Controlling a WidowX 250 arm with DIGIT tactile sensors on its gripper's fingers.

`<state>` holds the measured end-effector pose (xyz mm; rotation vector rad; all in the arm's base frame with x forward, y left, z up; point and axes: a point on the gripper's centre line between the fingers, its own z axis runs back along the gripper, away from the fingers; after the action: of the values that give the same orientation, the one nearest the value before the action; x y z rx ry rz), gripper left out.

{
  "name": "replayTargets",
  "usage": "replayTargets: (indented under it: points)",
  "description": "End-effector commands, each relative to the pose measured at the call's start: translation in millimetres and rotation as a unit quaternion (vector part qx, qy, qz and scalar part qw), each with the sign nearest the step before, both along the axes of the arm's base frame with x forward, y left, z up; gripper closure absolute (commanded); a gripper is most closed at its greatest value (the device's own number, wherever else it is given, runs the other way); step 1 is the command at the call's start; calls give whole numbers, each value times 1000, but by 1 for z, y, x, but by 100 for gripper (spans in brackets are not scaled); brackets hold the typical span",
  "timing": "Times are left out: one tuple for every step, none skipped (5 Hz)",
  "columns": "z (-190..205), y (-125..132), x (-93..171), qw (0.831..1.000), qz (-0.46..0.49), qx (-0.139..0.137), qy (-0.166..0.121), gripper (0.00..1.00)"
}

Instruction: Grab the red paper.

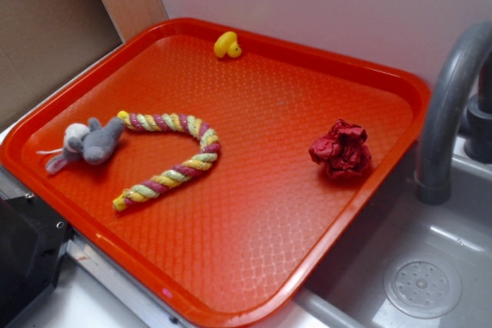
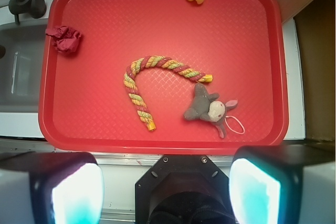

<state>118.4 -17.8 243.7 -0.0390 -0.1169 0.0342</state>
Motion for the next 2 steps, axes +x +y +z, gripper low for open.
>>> replayTargets:
  points:
    - [0, 0, 0, 1000, 0, 0, 0, 0]
    - [-13, -20, 36, 991, -125, -14, -55, 0]
